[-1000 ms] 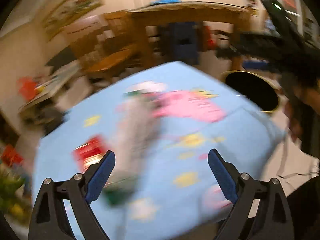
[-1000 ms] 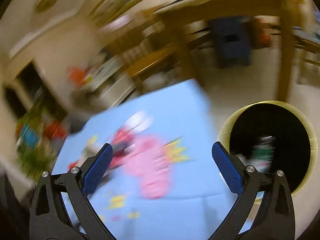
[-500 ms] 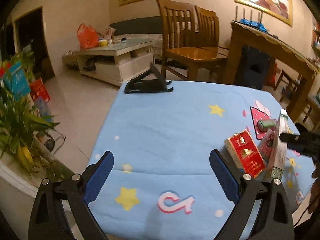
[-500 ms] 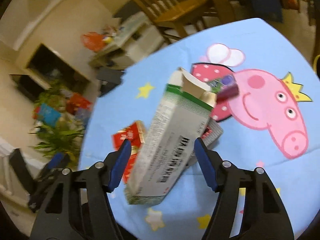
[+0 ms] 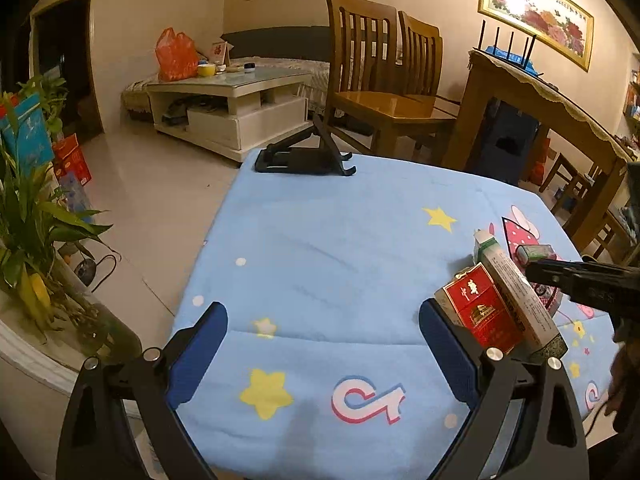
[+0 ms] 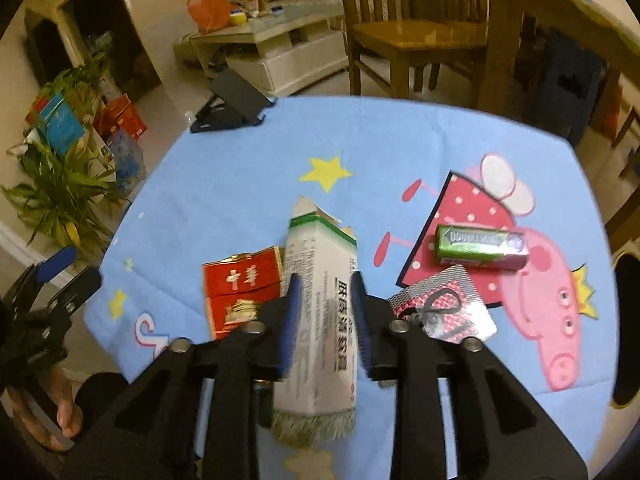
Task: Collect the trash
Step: 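Return to the table and grasp the white medicine box with the right tool, then grasp the red cigarette box with the left tool while the right tool lifts the medicine box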
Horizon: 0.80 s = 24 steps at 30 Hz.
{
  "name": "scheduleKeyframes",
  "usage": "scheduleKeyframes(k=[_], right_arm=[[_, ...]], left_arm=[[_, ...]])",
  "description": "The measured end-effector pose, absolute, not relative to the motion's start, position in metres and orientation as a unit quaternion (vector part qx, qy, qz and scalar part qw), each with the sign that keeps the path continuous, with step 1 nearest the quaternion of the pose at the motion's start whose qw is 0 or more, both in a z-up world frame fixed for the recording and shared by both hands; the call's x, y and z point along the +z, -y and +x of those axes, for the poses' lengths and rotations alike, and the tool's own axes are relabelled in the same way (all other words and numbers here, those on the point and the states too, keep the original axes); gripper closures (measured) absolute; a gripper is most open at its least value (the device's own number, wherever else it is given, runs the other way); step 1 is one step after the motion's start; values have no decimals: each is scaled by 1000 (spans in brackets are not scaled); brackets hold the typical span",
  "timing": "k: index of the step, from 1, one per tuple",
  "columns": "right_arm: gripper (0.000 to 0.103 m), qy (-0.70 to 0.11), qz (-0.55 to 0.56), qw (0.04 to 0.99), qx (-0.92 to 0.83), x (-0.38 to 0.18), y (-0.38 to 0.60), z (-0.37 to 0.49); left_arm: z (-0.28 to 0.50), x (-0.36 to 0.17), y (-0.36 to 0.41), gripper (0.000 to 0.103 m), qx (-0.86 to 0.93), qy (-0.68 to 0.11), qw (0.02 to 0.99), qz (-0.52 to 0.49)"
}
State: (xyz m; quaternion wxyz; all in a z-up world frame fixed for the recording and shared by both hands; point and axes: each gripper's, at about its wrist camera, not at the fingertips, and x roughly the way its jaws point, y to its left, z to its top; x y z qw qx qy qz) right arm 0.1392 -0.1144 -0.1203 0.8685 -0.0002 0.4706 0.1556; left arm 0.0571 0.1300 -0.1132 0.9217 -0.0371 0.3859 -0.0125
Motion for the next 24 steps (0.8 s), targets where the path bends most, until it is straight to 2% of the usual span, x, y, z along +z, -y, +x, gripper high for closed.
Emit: scheduleKeyframes(k=[1, 3, 5, 6, 7, 8, 10, 11, 15, 20, 21, 23, 24], right_arm=[[36, -473, -23, 868, 147, -121, 109, 134], [33, -476, -70, 867, 131, -130, 97, 128], [34, -484, -89, 863, 119, -144, 100, 125], [49, -490, -80, 859, 128, -149, 100, 126], [56, -503, -58, 850, 144, -155, 103, 129], [57, -502, -46, 851, 147, -155, 107, 130], [70, -498, -37, 851, 160, -148, 113, 128], [71, -497, -38, 852, 160, -144, 113, 128], [72, -499, -32, 852, 157, -134, 127, 127], [69, -495, -101, 854, 124, -139, 115, 123], [61, -498, -121, 851, 118, -142, 109, 122], [57, -498, -149, 847, 109, -153, 102, 121], [58, -494, -157, 848, 110, -154, 101, 120]], left_arm=[[58, -114, -130, 10, -14, -388, 921, -41], [60, -114, -128, 10, -16, -389, 920, -42], [58, -113, -122, 10, -20, -388, 921, -35], [57, -112, -120, 10, -21, -388, 921, -32], [57, -112, -117, 10, -23, -388, 921, -28], [56, -112, -114, 10, -24, -389, 921, -25], [55, -112, -109, 10, -26, -392, 919, -23], [56, -113, -105, 10, -31, -396, 918, -25], [60, -120, -86, 10, -53, -420, 906, -34], [69, -135, -62, 10, -52, -456, 888, -39], [70, -139, -59, 10, -48, -462, 885, -40], [74, -145, -57, 10, -44, -475, 877, -48], [74, -146, -56, 10, -41, -478, 876, -49]])
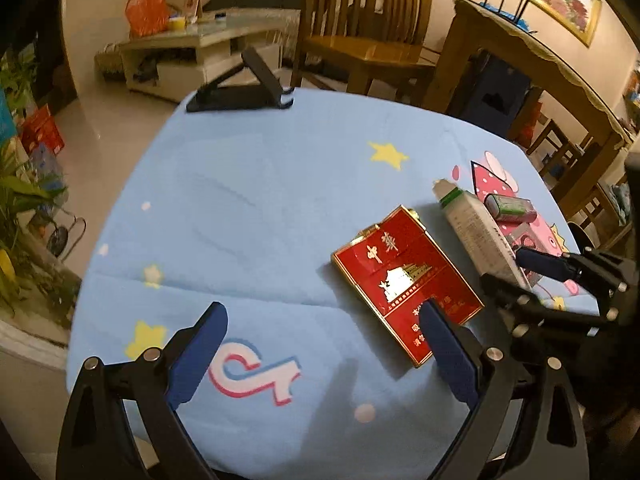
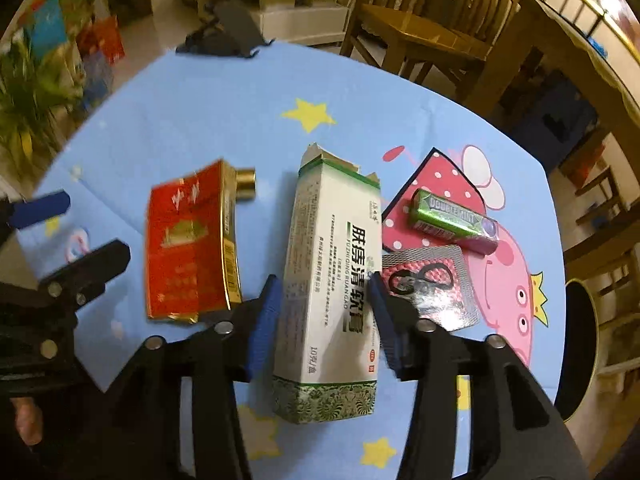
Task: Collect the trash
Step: 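Grasp the red cigarette box with the left tool while the right tool lifts the medicine box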
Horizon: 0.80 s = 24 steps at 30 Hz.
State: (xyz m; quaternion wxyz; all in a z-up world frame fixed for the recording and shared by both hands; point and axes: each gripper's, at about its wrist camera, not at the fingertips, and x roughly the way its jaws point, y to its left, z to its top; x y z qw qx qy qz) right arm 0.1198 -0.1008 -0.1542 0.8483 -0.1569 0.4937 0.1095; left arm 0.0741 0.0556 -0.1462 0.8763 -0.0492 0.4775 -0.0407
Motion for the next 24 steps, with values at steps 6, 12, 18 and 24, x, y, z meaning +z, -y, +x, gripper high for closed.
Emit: scheduleKeyframes(k=[6, 12, 18, 24], right_arm=[[71, -478, -106, 860, 145, -137, 122, 117], [72, -459, -50, 876, 144, -125, 161, 113], [72, -426, -15, 894, 140, -106, 201, 104], [72, -387, 24, 911, 142, -92, 235, 93]], left_arm=[[81, -149, -46, 10, -30, -490, 870, -43], [102, -154, -24, 10, -38, -512, 854, -80], [119, -166, 10, 25, -15, -532, 845, -53], [113, -169, 20, 30, 7, -533, 845, -37]])
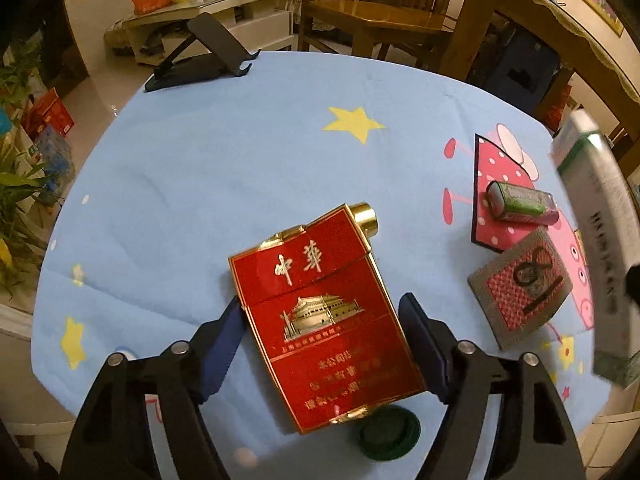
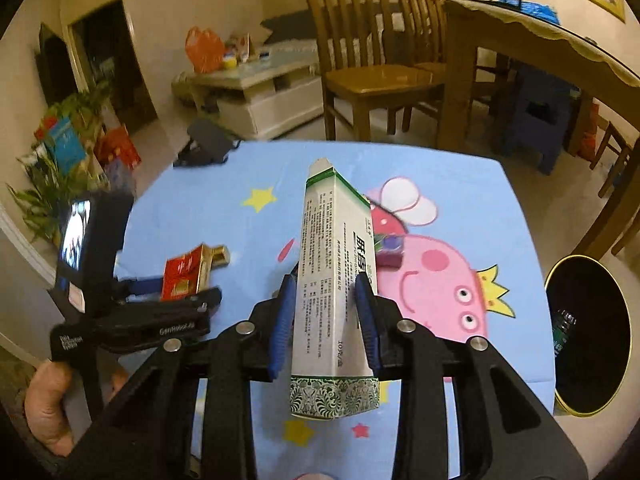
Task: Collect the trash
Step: 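Grasp the red cigarette box with the left tool while the right tool lifts the medicine box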
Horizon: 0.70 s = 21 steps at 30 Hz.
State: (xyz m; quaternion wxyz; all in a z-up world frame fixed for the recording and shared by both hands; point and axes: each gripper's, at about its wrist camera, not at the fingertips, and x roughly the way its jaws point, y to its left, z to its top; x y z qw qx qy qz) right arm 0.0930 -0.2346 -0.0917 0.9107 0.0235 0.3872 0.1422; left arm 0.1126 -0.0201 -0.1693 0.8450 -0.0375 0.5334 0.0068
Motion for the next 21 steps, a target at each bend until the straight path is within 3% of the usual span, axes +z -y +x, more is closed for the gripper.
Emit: scheduleKeyframes(k=[5, 10, 12, 15, 21], right_arm=[[72, -353, 55, 924, 133, -82, 271, 88], [74, -342, 67, 929, 124, -75, 293, 85], [85, -341, 59, 931, 113, -76, 295, 84], [88, -343, 43, 933, 99, -76, 299, 85], [87, -367, 47, 923, 106, -92, 301, 89]], left_arm=[[98, -162, 14, 31, 33, -522, 852, -41], [85, -118, 14, 31, 71, -433, 898, -11], [82, -96, 25, 31, 57, -398, 916, -1], [77, -75, 53, 31, 28, -364, 931, 27], [83, -77, 79, 31, -16, -375, 927, 24]])
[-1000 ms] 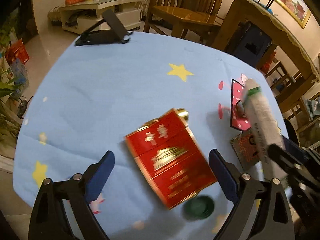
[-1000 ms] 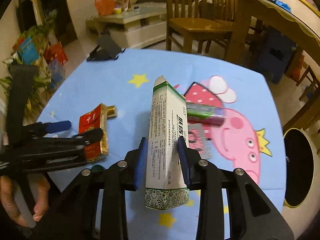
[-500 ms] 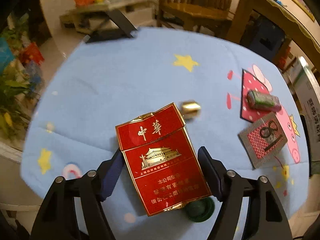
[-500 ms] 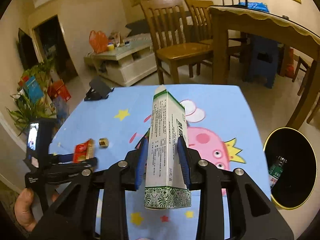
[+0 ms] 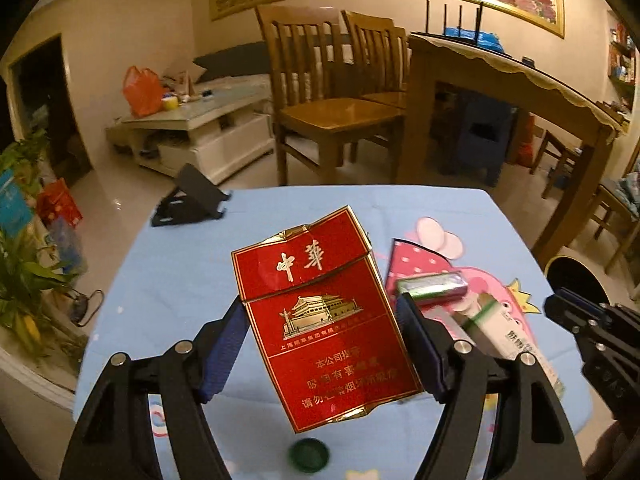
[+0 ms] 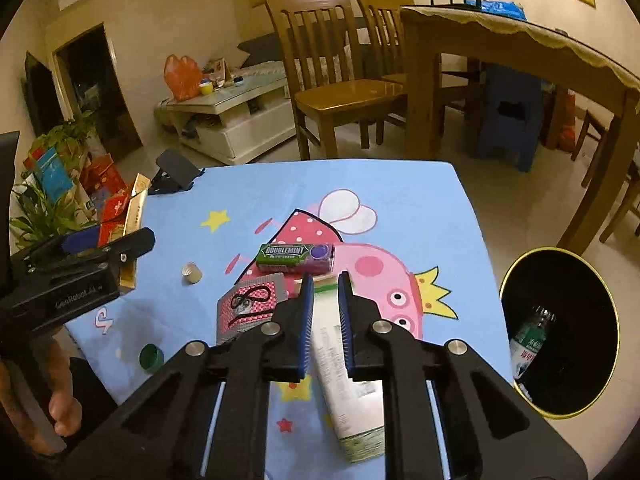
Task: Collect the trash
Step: 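Grasp the red cigarette box with the left tool while the right tool lifts the medicine box, then carry both boxes over the black bin and open both tools to drop them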
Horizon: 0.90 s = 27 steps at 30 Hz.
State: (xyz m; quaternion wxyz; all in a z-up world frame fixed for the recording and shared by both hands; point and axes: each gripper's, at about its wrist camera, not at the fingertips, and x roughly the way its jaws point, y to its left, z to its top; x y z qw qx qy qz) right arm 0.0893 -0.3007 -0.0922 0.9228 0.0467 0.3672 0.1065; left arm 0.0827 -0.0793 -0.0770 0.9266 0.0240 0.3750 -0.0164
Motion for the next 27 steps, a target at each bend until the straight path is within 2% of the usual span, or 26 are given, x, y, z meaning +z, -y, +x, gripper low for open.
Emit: scheduleKeyframes(k=[3, 11, 14, 15, 16, 18, 23, 27], right_arm=[[63, -390, 28, 915, 95, -104, 300, 93], [62, -406, 15, 910, 83, -114, 295, 94], [56, -409, 14, 909, 80, -116, 296, 96], [48, -409, 14, 909, 80, -116, 297, 96], [33, -408, 12, 910, 78, -116, 297, 95], [11, -415, 3, 906, 81, -117, 297, 96], [10, -458, 20, 877, 148, -127, 315, 97], [10, -467, -60, 868, 158, -141, 307, 95]], left_arm=[[81, -85, 85, 31, -20, -384, 922, 32], [85, -98, 83, 31, -24, -403, 915, 31], [84, -99, 83, 31, -24, -404, 914, 31], [85, -100, 83, 31, -25, -406, 913, 31], [85, -101, 82, 31, -24, -408, 912, 30], [87, -103, 80, 31, -26, -414, 910, 25], [88, -106, 72, 31, -26, -418, 908, 19], [87, -113, 65, 31, -26, -425, 905, 12]])
